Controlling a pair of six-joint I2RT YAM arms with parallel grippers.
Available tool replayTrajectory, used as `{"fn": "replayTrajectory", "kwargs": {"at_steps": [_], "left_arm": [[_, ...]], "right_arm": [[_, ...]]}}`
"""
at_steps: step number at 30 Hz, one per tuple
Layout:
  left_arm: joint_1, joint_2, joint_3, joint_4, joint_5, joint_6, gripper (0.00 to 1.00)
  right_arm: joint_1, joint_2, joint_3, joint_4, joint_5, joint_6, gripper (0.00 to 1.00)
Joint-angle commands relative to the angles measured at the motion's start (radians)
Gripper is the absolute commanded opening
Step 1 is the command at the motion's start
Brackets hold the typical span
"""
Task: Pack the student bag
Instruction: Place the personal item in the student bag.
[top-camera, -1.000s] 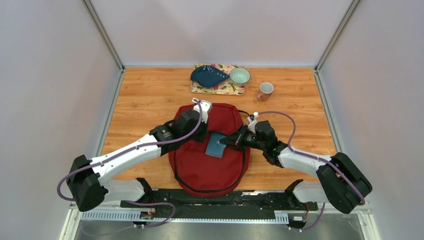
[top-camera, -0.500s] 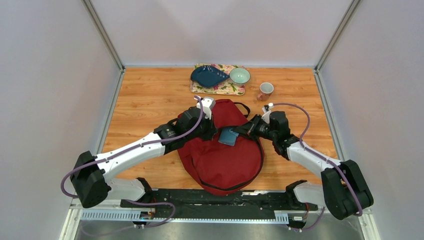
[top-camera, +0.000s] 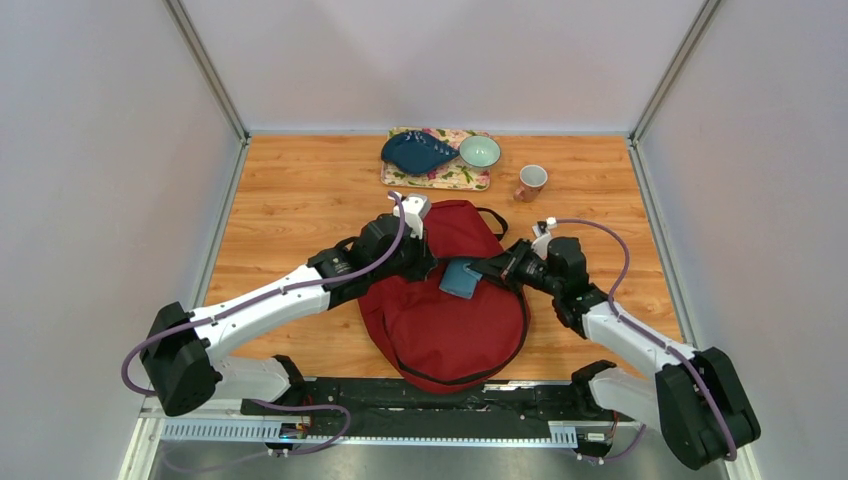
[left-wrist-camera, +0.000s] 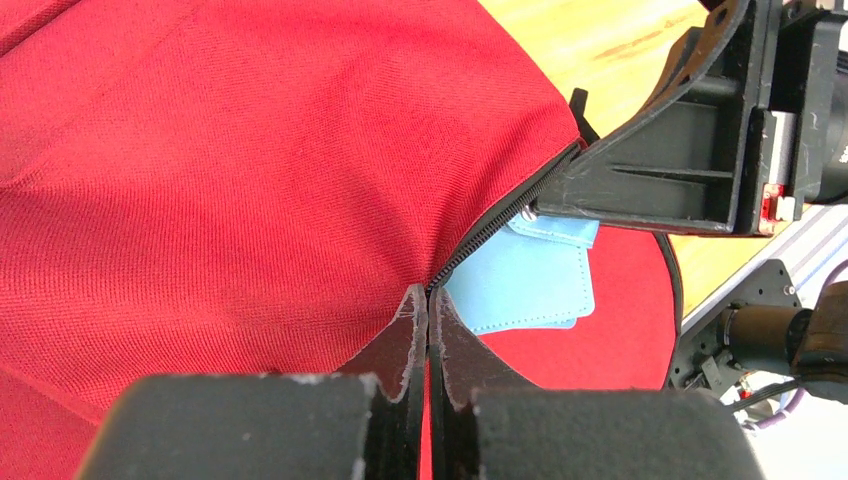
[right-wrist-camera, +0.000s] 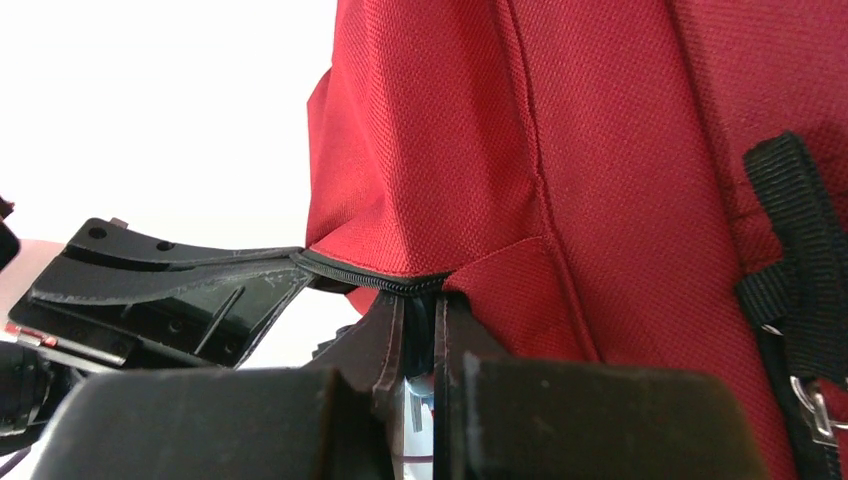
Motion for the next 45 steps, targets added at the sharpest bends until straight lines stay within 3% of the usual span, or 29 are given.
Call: {"fn": "replayTrajectory", "kwargs": {"at_steps": [1, 9, 22, 28, 36, 38, 40, 44, 45], "left_arm": [[0.005, -0.043, 0.001, 0.053, -0.004, -0.008, 0.00], [0.005, -0.072, -0.024, 0.060, 0.014, -0.013, 0.00], [0.003, -0.057, -0.001, 0.032, 0.063, -0.007, 0.00], [0.005, -0.059, 0.010, -0.002, 0.057, 0.003, 0.00], [0.005, -0.056, 0.019, -0.005, 0.068, 0.003, 0.00], [0.003, -0.054, 0.020, -0.002, 0.079, -0.002, 0.00], [0.005, -0.054, 0.025, 0.007, 0.097, -0.010, 0.00], [0.003, -0.040, 0.053, -0.014, 0.120, 0.015, 0.00], [0.005, -0.037, 0.066, -0.041, 0.128, 0.042, 0.00]], "right_arm": [[0.030, -0.103, -0.068, 0.100, 0.107, 0.101, 0.00], [0.077, -0.123, -0.073, 0.121, 0.212, 0.201, 0.00], [0.275, 0.096, -0.003, 0.353, 0.443, 0.325, 0.00], [0.289, 0.069, 0.036, 0.263, 0.516, 0.262, 0.00], [0.289, -0.088, 0.080, 0.010, 0.701, 0.118, 0.00], [0.291, -0.105, 0.012, 0.037, 0.703, 0.215, 0.00], [0.298, -0.076, -0.026, 0.240, 0.672, 0.266, 0.00], [0.314, -0.007, 0.109, 0.069, 0.687, 0.193, 0.00], [0.314, 0.025, 0.088, 0.159, 0.683, 0.191, 0.00]]}}
